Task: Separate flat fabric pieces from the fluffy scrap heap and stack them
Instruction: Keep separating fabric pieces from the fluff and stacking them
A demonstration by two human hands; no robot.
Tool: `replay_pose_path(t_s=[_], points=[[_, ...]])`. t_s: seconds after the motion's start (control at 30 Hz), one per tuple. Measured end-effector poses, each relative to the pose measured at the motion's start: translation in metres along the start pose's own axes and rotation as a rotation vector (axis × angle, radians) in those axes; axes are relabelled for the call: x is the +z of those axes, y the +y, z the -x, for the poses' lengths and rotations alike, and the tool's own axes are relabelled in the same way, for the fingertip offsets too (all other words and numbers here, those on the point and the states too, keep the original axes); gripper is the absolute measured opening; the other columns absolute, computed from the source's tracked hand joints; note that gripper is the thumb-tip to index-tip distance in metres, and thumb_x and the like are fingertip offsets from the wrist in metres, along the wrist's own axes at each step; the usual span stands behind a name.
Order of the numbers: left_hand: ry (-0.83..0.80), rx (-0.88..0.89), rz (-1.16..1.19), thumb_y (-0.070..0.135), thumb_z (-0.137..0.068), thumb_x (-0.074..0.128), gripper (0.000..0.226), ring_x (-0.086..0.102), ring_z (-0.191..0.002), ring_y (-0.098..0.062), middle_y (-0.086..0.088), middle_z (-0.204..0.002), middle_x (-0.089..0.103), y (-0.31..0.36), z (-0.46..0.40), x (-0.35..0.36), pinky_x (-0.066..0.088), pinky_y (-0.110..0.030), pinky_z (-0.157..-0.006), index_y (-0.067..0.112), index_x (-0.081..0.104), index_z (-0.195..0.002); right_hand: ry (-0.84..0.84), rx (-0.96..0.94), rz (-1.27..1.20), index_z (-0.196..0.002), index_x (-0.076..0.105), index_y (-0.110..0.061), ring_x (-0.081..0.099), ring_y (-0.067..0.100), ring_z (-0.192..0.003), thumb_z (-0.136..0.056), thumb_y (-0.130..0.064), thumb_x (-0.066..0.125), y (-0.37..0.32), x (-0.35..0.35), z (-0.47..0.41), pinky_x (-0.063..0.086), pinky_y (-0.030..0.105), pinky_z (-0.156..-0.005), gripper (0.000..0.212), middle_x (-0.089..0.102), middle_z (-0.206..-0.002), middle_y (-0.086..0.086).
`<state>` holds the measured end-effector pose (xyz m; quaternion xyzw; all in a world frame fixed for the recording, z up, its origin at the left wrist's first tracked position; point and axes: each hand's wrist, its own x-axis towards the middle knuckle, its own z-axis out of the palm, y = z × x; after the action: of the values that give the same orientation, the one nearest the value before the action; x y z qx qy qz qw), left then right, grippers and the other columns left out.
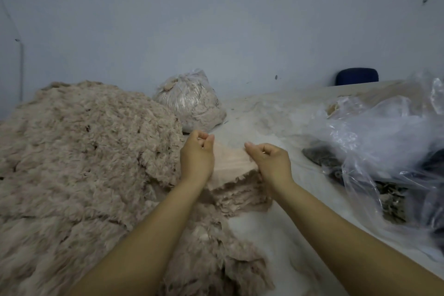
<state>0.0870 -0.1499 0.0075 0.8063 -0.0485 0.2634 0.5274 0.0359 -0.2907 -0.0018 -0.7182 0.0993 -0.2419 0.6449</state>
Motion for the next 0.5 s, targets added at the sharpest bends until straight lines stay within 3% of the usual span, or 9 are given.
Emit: replay_pose_path(t_s=[0.07,0.17,0.27,0.37,0.43,0.5], points=[[-0.01,0.041,-0.145,0.025,-0.096,0.051,0.013,0.054,-0.07,-0.021,0.002,-0.076,0.056,-0.003,-0.005,0.01,0.038,-0.031,-0.059,0.017,0.051,-0.086,0.029,-0.013,0.123,-0.064,0.068,-0.009,0.058,0.016,-0.063,-0.081,-0.04,0.072,0.005,0.001,-0.019,0.045,0.028,-0.063,0.035,0.065,-0.062,0.002],[-0.062,0.047,-0.252,0.028,-0.098,0.046,0.02,0.058,-0.092,-0.027,-0.005,-0.103,0.062,-0.016,-0.006,0.02,0.037,-0.031,-0.068,0.011,0.051,-0.109,0.05,-0.02,0.306,-0.055,0.059,-0.008,0.053,0.018,-0.055,-0.084,-0.048,0.066,0.016,0.001,-0.035,0.042,0.031,-0.059,0.05,0.055,-0.049,-0.002],[-0.115,-0.087,-0.127,0.036,-0.098,0.046,0.038,0.055,-0.097,-0.024,-0.008,-0.114,0.058,-0.025,-0.007,0.016,0.039,-0.029,-0.077,0.008,0.046,-0.124,0.068,0.043,0.381,-0.075,0.066,-0.009,0.061,0.023,-0.073,-0.086,-0.053,0.061,0.026,-0.003,-0.04,0.049,0.035,-0.069,0.046,0.064,-0.069,0.005],[-0.051,-0.192,0.036,0.04,-0.097,0.044,0.037,0.055,-0.089,-0.023,-0.007,-0.106,0.057,-0.035,0.001,-0.001,0.043,-0.031,-0.076,0.008,0.049,-0.115,0.178,0.078,0.255,-0.096,0.055,-0.02,0.056,0.019,-0.081,-0.089,-0.06,0.05,0.029,-0.015,-0.025,0.037,0.032,-0.069,0.041,0.057,-0.084,-0.003],[-0.057,-0.257,0.103,0.04,-0.097,0.044,0.03,0.06,-0.082,-0.029,-0.011,-0.095,0.06,-0.043,0.016,-0.018,0.052,-0.041,-0.074,0.011,0.049,-0.101,0.198,0.018,0.146,-0.088,0.052,-0.019,0.055,0.016,-0.076,-0.09,-0.061,0.044,0.032,-0.019,0.001,0.035,0.031,-0.064,0.042,0.055,-0.078,-0.006],[-0.281,-0.345,0.183,0.043,-0.094,0.049,0.03,0.06,-0.065,-0.024,-0.01,-0.08,0.061,-0.045,0.035,-0.042,0.052,-0.032,-0.058,0.013,0.052,-0.088,-0.063,-0.035,0.143,-0.069,0.048,-0.02,0.05,0.007,-0.063,-0.081,-0.074,0.043,0.034,-0.021,0.04,0.035,0.026,-0.058,0.055,0.051,-0.064,-0.012]])
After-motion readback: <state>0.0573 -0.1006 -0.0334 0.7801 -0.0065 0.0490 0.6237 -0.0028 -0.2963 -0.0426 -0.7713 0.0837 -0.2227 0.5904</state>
